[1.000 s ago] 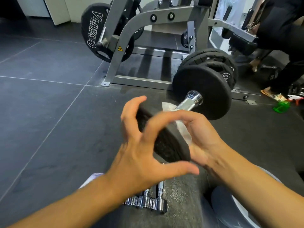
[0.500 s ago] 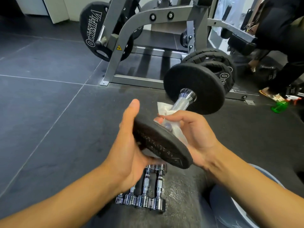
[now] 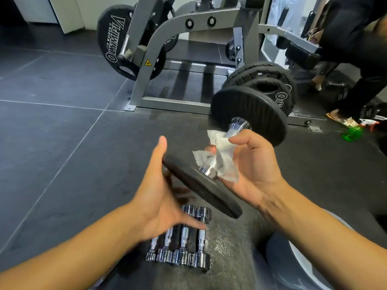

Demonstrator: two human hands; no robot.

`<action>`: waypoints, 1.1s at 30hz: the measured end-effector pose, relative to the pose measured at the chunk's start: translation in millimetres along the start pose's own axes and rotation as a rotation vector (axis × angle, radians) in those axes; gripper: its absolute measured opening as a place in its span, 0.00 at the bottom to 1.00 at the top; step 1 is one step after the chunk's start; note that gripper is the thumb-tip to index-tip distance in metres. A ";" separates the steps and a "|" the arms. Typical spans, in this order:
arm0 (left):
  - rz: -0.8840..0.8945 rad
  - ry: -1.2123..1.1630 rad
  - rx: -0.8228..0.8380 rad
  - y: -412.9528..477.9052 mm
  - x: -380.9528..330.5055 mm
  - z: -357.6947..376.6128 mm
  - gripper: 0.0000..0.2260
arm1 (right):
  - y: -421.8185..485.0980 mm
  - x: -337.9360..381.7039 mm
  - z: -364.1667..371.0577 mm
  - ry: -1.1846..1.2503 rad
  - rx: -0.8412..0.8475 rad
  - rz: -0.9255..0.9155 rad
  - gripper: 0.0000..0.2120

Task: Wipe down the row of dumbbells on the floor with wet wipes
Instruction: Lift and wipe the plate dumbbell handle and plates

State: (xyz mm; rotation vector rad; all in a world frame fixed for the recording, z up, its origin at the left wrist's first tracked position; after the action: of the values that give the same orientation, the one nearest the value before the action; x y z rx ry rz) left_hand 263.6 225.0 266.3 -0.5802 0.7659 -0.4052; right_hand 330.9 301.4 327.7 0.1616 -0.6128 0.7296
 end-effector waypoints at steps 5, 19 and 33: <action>0.108 -0.017 0.127 -4.0 -0.4 28.4 0.36 | 1.2 -3.5 3.3 0.008 0.061 0.032 0.23; 0.160 0.094 -0.073 -14.2 -5.3 14.7 0.27 | 7.1 13.3 -21.6 -0.091 -0.047 -0.096 0.12; 1.087 0.416 -0.343 -78.7 -60.7 7.6 0.14 | 4.6 30.7 -43.8 -0.087 -0.317 -0.206 0.04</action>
State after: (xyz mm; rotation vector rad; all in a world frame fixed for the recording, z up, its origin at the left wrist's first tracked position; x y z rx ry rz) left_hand 218.9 199.5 351.7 -0.3183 1.4348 0.6444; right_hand 366.2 337.6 309.4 -0.0368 -0.7738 0.4209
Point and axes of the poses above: each hand's wrist, its own y-axis towards the middle knuckle, its own z-axis out of the palm, x = y × z, the point moved 10 cm from there along y, towards the middle knuckle, and after that the axes turned 12 degrees about -z, right-handed, at the moved point
